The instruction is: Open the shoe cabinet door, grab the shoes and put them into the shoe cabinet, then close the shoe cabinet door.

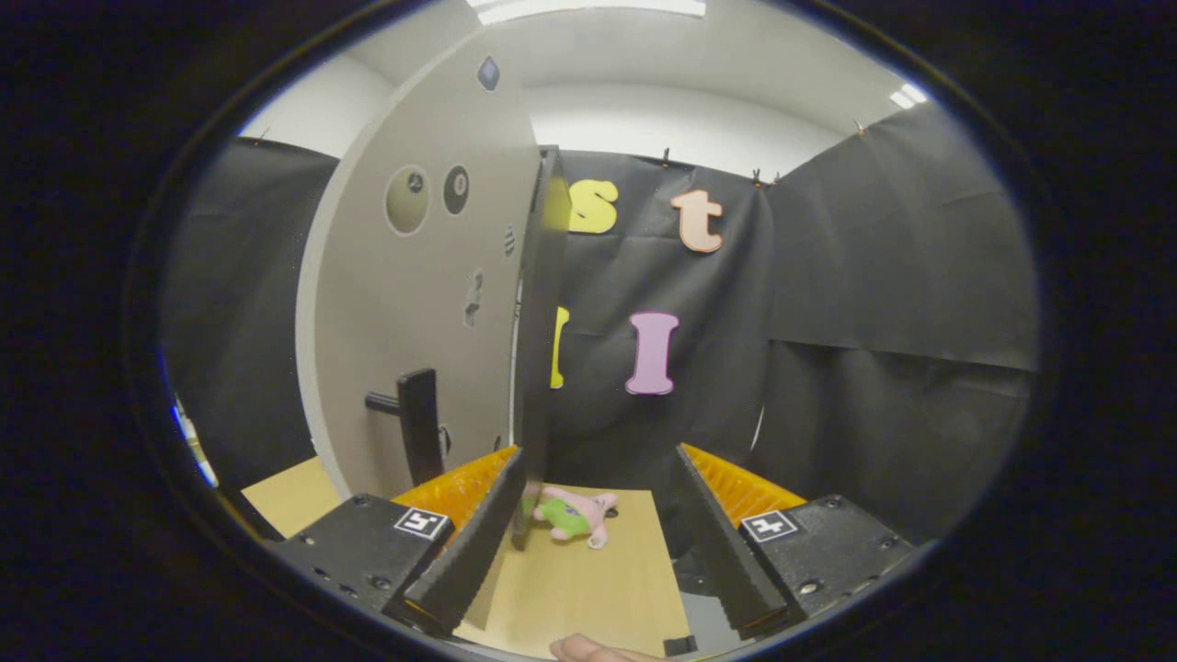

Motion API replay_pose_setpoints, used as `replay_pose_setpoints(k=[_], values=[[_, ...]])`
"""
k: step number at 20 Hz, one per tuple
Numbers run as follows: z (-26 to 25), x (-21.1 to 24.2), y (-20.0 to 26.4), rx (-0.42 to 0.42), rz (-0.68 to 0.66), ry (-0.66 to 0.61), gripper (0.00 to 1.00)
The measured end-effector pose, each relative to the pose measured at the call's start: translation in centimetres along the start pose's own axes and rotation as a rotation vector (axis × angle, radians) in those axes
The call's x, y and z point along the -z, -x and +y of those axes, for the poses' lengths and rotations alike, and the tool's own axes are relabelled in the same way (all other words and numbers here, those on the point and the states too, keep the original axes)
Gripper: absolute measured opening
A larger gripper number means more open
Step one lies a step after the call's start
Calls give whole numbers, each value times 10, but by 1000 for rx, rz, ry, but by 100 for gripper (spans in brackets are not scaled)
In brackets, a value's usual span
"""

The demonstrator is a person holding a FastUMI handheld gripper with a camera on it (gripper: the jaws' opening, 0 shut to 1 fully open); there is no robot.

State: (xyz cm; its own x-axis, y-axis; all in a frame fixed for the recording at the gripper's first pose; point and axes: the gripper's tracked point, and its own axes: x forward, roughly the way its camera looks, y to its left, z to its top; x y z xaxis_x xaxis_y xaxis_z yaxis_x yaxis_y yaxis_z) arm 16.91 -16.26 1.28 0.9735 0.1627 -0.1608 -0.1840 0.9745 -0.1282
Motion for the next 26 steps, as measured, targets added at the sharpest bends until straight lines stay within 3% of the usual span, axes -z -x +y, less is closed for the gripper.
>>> replay_pose_setpoints(k=[1, 2, 3, 15, 19, 26], values=[[9, 1, -1, 2, 23, 1, 100], [18, -4, 2, 13, 4, 7, 92], [23, -5, 6, 19, -2, 16, 91], [130, -4, -10, -57, 1, 59, 91], [143, 4, -26, -37, 3, 56, 91], [162, 3, -43, -78, -24, 9, 90]])
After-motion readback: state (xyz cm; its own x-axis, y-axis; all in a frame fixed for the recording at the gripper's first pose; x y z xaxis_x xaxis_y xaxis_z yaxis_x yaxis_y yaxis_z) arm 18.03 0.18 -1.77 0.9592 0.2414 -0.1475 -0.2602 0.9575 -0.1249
